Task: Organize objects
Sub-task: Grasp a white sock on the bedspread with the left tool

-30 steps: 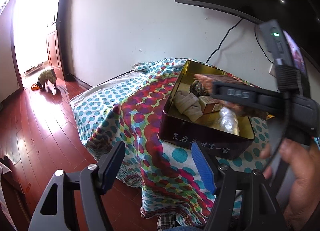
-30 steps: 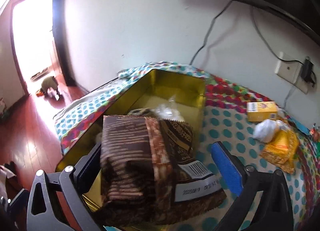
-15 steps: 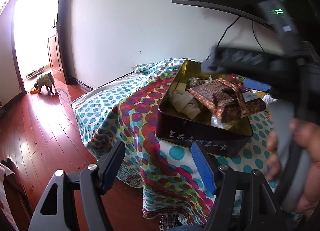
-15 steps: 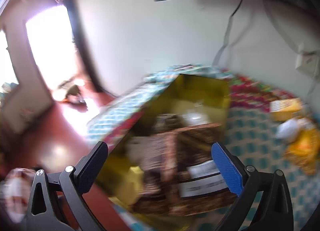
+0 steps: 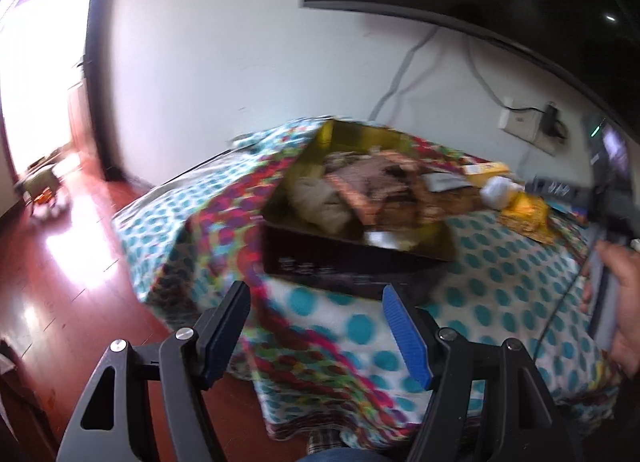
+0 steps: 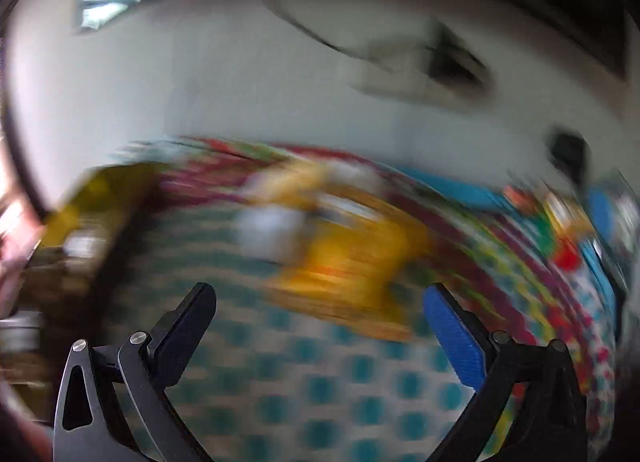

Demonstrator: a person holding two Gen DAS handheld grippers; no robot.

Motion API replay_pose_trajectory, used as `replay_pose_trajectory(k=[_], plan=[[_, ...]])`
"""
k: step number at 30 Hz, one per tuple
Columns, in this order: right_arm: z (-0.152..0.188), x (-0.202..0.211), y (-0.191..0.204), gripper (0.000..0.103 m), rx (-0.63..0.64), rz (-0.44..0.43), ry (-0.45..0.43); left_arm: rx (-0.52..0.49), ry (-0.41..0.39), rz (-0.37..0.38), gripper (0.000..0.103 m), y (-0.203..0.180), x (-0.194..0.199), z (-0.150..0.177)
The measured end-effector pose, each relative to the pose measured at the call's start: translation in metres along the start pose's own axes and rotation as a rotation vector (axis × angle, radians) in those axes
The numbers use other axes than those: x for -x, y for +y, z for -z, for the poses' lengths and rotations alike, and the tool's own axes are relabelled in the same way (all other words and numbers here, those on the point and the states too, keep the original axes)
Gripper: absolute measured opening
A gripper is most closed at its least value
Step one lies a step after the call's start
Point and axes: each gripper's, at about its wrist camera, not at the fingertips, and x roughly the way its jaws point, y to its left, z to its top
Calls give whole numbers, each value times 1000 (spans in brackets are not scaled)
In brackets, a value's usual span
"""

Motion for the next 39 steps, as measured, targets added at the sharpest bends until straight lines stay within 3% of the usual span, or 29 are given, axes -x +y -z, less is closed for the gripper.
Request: replay_pose_trajectory(k=[5,11,17,23,30,39], plan=[[13,-39,-65,103,-86,93,61,-95,10,80,70,-47,1,5],[8,-55,-89,103,-74,104,68,-149,13,164,70,-106,-12,-5],[7,-55,-102,103,-141,78,58,-201,-54,212,70,-170,-46,-37],[7,-54,-106,103,-157,88,58,-293,-58,182,70,-231,-107,-75],[8,-54,-112,103,-186,73,56,-268,20,134,70,-256,-186,-98],[6,-47,-113,103,-185,78,31,-274,55,135,70,-269,-215,-104]])
